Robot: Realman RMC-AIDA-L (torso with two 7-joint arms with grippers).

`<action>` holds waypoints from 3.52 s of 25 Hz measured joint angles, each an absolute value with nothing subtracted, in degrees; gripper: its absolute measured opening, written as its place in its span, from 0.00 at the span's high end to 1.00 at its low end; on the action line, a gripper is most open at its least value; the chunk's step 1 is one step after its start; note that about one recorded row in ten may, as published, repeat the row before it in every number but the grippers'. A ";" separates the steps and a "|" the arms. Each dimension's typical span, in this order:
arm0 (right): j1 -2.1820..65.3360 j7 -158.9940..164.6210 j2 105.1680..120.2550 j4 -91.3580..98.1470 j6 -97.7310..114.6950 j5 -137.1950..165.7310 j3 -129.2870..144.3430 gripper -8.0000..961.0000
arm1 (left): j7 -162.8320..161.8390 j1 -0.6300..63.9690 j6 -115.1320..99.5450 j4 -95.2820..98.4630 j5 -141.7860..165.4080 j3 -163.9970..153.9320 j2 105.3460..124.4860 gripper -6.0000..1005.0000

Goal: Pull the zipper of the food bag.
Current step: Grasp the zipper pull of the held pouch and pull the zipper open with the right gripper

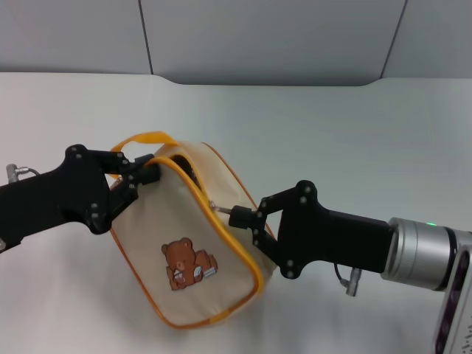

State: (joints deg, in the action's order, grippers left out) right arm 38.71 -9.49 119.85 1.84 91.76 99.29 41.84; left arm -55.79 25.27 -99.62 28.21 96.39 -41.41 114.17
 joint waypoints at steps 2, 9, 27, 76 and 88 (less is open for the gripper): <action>38.22 -9.45 119.83 2.34 91.91 99.33 41.84 0.99 | -55.94 25.26 -99.26 28.21 96.37 -40.99 114.25 0.94; 37.66 -9.41 119.74 2.58 92.05 99.35 41.82 0.99 | -56.51 25.52 -98.27 28.21 96.26 -40.31 114.41 0.94; 35.39 -7.87 119.75 2.66 96.24 98.65 42.93 0.99 | -57.18 25.59 -98.32 28.21 96.19 -38.91 114.26 0.93; 40.69 12.49 119.88 4.24 87.63 95.89 46.24 0.71 | -55.90 26.37 -101.35 28.21 96.59 -39.65 114.92 0.93; 40.89 9.45 119.88 2.62 87.29 95.03 46.29 0.71 | -56.08 26.30 -101.57 28.21 96.58 -39.64 114.96 0.93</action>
